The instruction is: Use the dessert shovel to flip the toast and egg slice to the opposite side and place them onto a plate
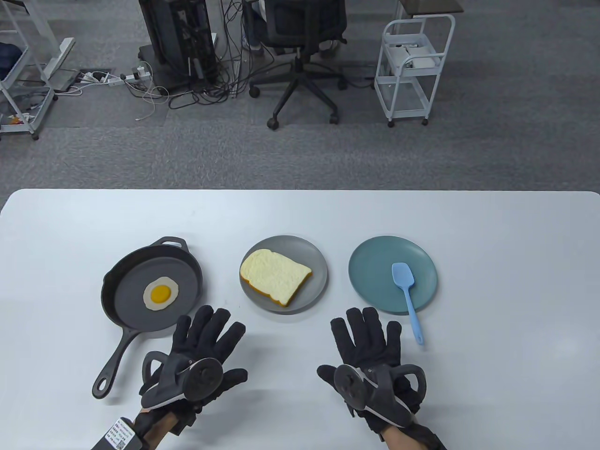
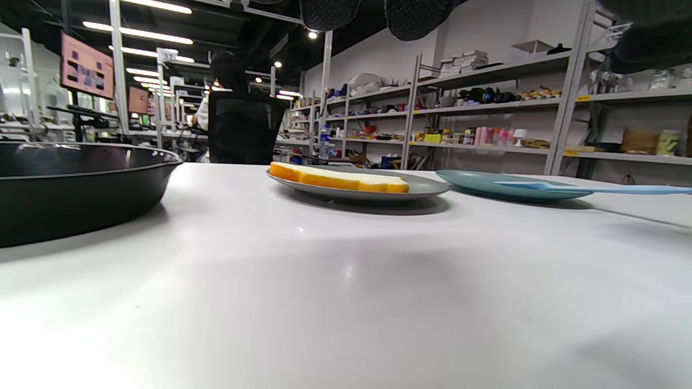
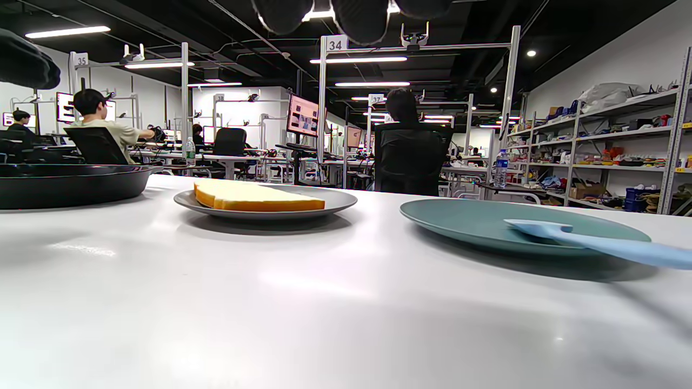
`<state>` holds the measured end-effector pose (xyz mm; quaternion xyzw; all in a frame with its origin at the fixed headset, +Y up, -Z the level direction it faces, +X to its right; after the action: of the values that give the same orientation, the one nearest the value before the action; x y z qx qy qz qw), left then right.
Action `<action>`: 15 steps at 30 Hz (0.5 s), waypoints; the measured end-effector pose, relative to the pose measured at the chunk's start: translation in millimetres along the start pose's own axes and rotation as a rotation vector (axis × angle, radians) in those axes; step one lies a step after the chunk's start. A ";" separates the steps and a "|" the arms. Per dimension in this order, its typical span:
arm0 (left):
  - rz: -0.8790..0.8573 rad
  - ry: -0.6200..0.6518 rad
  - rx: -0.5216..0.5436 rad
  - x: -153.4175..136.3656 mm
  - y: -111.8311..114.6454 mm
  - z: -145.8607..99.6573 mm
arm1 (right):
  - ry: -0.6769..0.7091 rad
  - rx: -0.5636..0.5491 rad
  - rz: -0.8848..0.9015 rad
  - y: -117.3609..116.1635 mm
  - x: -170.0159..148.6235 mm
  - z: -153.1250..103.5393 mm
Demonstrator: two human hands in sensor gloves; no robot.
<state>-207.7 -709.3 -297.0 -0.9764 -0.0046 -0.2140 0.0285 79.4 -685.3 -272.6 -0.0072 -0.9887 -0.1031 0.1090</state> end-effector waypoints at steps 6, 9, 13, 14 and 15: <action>0.006 -0.126 0.017 -31.4 -9.7 -1.0 | -0.003 0.007 0.016 -1.7 -0.7 0.6; -0.008 -0.211 0.022 -55.1 -13.6 -3.0 | -0.001 0.012 0.014 -2.4 -1.1 1.0; -0.037 -0.355 0.034 -91.0 -17.0 -9.3 | 0.000 0.014 0.018 -2.6 -1.3 0.7; -0.042 -0.397 0.029 -99.8 -16.8 -11.3 | 0.000 0.013 0.022 -2.2 -1.3 0.5; -0.049 -0.435 0.011 -109.6 -15.4 -13.5 | 0.000 0.012 0.023 -2.4 -1.4 0.5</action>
<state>-313.2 -694.3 -329.8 -0.9990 -0.0355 0.0010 0.0271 80.6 -687.5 -273.9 -0.0179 -0.9891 -0.0959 0.1103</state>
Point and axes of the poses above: the tracker on the back of each hand, its own x axis roughly to the thumb side, its own z axis roughly from the wrist to the fingertips, y = z × x, the point moved 4 cm from there along z, roughly from the wrist to the fingertips
